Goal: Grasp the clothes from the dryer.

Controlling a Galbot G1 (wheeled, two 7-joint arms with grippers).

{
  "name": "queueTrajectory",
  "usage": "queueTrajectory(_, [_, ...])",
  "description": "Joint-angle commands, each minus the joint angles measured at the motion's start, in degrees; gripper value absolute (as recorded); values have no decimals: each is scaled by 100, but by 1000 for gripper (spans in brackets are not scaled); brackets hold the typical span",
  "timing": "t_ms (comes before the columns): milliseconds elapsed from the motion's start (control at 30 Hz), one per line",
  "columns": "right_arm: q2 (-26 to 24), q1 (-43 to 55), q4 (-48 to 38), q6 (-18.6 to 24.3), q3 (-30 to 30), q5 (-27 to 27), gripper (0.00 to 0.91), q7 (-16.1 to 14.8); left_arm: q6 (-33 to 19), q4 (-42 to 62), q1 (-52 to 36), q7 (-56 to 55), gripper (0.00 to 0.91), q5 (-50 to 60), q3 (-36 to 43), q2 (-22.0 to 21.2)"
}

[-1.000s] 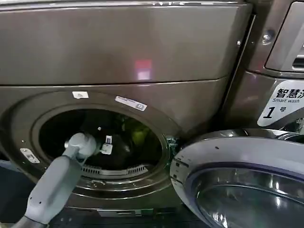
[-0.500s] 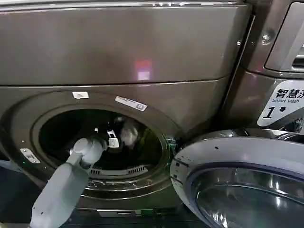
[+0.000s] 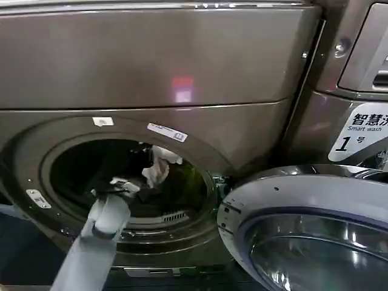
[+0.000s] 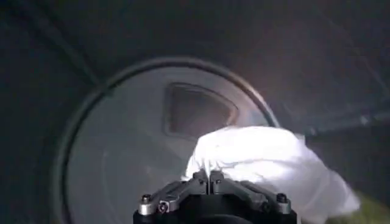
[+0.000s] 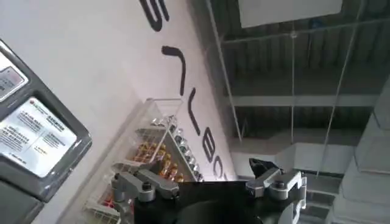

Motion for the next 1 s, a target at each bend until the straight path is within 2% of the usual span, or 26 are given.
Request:
queueTrajectory(33, [-11, -19, -25, -6, 62, 70, 907, 6, 53, -1099, 1077, -366, 0, -1793, -576, -792])
queueTrajectory(233, [-14, -26, -40, -31, 128, 140, 907, 34, 20, -1672, 1722, -471, 0, -1733, -530, -1025])
queueTrajectory(467, [-6, -32, -53, -51, 193, 141, 907, 13, 146, -1994, 2476, -585, 0, -1512, -544, -999])
queueTrajectory(833, [15, -22, -53, -51, 216, 119, 907, -93, 204, -2035, 2593, -586, 0, -1488, -540, -1031])
queueTrajectory(1000, [-6, -20, -79, 7, 194, 117, 907, 20, 244, -2031, 2572, -574, 0, -1485, -539, -1036])
